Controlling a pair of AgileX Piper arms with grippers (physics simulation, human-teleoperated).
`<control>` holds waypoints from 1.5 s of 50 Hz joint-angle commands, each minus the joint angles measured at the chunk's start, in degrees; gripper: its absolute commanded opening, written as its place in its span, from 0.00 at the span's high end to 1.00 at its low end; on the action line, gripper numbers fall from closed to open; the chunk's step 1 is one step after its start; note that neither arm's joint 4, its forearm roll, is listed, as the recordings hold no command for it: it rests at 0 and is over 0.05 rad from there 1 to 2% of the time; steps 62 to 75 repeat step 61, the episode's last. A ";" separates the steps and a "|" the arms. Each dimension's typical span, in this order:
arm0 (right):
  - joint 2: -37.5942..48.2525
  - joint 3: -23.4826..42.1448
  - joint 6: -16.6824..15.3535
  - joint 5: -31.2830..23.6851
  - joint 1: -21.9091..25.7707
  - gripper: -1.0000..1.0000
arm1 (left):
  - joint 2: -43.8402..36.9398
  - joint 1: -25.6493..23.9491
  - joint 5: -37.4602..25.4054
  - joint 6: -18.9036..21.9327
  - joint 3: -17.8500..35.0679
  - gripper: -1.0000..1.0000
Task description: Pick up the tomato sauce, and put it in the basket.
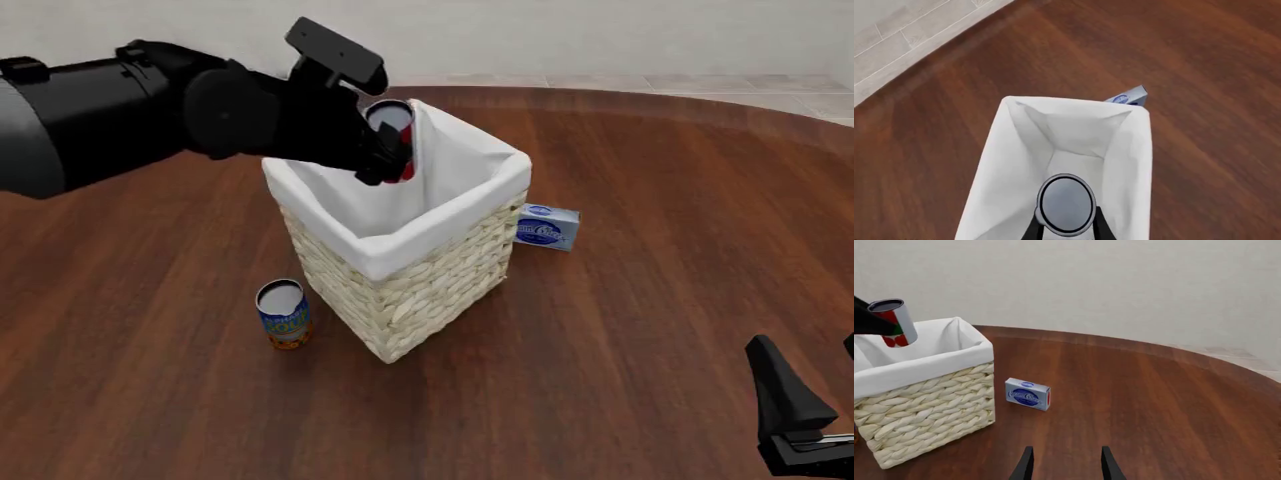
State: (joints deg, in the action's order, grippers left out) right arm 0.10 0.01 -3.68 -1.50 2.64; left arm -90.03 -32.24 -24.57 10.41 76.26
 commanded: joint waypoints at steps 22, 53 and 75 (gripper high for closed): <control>-0.02 0.00 -0.10 -0.03 0.02 0.00 | -2.93 0.80 1.59 0.91 -0.78 0.00; 0.00 0.00 -0.08 0.17 0.34 0.00 | -2.50 2.28 -0.44 2.18 3.62 0.00; -0.01 0.00 -0.02 0.18 0.47 0.00 | -0.96 2.99 -1.81 2.51 6.12 0.00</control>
